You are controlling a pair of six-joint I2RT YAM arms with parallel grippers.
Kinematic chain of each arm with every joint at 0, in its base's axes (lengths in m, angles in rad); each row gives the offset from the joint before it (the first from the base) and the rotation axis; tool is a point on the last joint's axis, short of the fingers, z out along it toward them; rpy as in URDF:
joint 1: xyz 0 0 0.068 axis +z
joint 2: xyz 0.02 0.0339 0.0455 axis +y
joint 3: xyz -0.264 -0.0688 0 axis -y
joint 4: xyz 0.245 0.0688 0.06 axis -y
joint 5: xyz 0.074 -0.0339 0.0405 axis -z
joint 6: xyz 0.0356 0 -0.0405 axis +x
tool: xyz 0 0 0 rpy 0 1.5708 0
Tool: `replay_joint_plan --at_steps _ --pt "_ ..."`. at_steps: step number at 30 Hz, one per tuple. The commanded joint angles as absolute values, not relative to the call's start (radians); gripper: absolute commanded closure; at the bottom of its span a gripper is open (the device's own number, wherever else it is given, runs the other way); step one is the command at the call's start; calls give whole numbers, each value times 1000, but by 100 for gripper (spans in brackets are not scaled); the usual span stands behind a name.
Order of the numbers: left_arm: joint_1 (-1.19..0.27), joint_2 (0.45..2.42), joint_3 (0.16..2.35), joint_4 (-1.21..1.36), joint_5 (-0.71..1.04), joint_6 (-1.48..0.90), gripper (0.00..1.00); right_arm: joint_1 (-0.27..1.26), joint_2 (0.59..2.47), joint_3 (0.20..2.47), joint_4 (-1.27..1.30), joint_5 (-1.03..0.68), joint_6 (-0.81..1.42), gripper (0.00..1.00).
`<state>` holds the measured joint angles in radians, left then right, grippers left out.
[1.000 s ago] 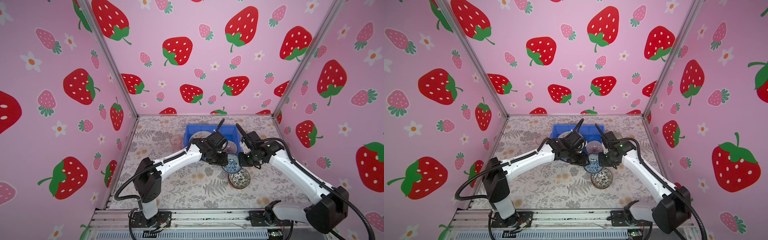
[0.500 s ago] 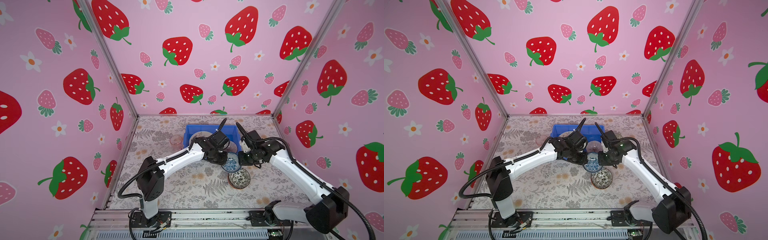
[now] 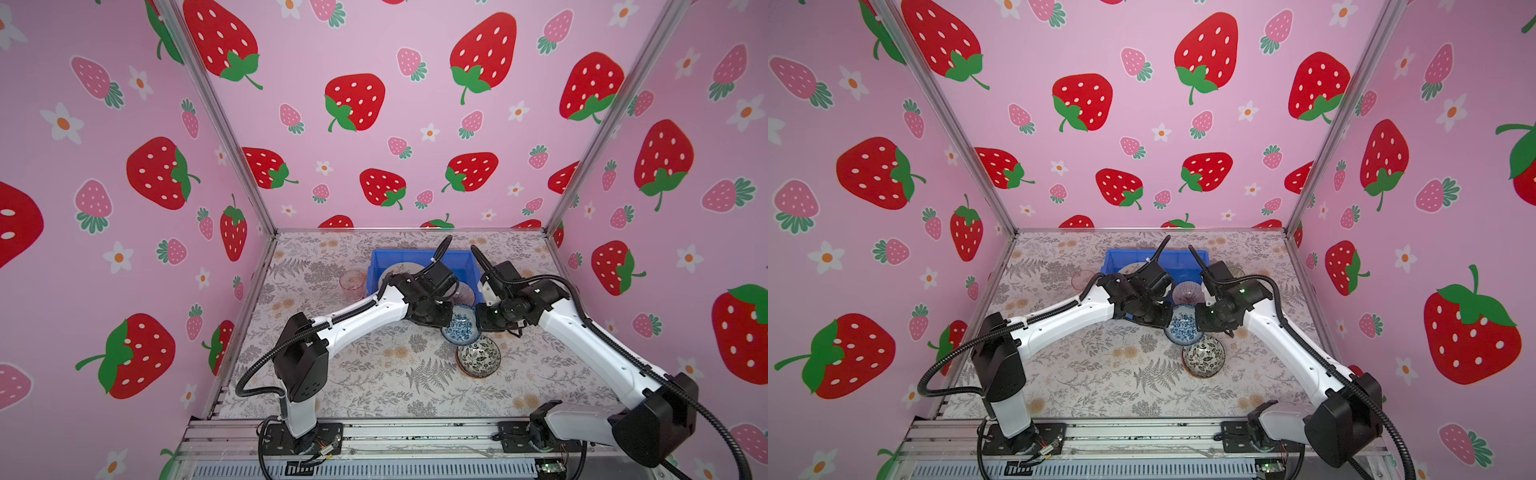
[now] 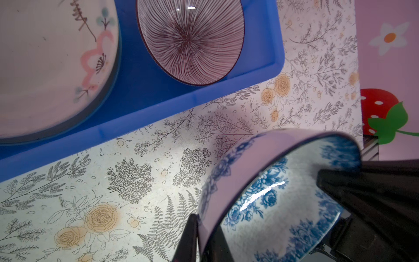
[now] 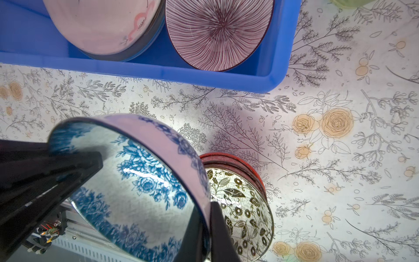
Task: Place the mixed dishes into the plastic bin
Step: 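Open the right gripper off the blue-floral bowl while the left carries it toward the bin, then lower the blue-floral bowl into the bin with the left gripper while the right withdraws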
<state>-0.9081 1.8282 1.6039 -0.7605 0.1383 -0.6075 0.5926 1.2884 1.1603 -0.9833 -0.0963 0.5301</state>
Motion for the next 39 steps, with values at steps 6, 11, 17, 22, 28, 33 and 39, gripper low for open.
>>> replay_joint_plan --at_steps 6,11,17,22,28,33,39 --pt "-921 1842 1650 -771 192 -583 100 595 1270 1186 -935 -114 530 80" --pt "-920 1842 1652 -771 196 -581 100 595 1263 1191 -931 -112 534 76" --pt "-914 1845 1685 -803 156 -555 100 588 1244 1219 -963 -74 531 68" --pt "-889 1877 1781 -853 156 -518 100 552 1194 1228 -977 -57 532 63" --pt "-837 1961 1929 -879 144 -485 100 479 1096 1222 -983 -54 543 54" --pt "-790 2063 2044 -883 107 -477 100 429 1032 1216 -1005 -37 552 37" --pt "-749 2169 2179 -891 92 -462 100 412 1005 1197 -1025 -36 556 17"
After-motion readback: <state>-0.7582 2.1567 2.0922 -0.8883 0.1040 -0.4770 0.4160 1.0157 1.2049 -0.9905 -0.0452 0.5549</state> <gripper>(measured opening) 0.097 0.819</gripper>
